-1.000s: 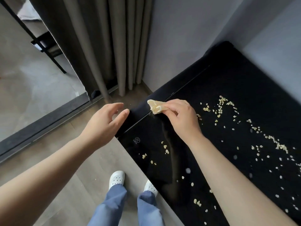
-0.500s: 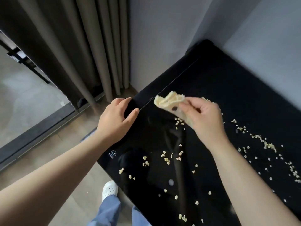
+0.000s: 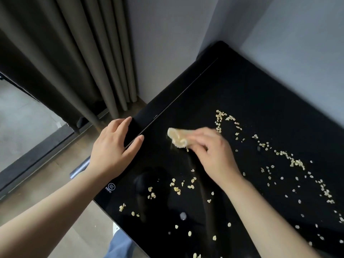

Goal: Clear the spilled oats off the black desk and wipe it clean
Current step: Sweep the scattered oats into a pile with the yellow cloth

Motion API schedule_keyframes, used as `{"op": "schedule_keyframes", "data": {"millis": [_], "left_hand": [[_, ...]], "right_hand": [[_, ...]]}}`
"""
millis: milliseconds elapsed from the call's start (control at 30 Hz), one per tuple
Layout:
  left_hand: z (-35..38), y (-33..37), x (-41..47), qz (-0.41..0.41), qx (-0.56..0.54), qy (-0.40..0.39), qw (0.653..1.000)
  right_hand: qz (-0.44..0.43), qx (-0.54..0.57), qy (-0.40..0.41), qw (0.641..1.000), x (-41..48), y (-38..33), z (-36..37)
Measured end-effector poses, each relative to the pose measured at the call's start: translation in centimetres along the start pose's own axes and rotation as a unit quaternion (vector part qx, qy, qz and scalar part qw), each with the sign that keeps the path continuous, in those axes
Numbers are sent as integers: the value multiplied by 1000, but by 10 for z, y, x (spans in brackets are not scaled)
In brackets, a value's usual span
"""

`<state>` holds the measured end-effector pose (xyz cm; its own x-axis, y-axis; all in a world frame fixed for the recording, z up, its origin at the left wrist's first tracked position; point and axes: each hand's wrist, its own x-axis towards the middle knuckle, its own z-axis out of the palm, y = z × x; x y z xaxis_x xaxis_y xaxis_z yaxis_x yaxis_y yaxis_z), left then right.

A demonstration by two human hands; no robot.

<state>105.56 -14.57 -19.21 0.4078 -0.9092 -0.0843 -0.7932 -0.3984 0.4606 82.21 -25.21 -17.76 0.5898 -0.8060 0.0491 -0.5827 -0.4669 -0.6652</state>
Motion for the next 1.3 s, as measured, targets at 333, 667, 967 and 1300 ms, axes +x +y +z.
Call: {"op": "schedule_keyframes", "data": {"millis": [333, 667, 967, 1300], "left_hand": [[-1, 21, 4, 161, 14, -33, 986], [22, 72, 32, 174, 32, -41, 983], [32, 64, 28, 171, 55, -29, 983], [34, 78, 27, 164, 67, -8, 984]], "right_hand": [[33, 56, 114, 991, 22, -12, -53], [58, -48, 88, 993, 93, 65, -45], [92, 70, -28, 993, -34, 32, -53], [49, -51, 150, 986, 90, 72, -109]]}}
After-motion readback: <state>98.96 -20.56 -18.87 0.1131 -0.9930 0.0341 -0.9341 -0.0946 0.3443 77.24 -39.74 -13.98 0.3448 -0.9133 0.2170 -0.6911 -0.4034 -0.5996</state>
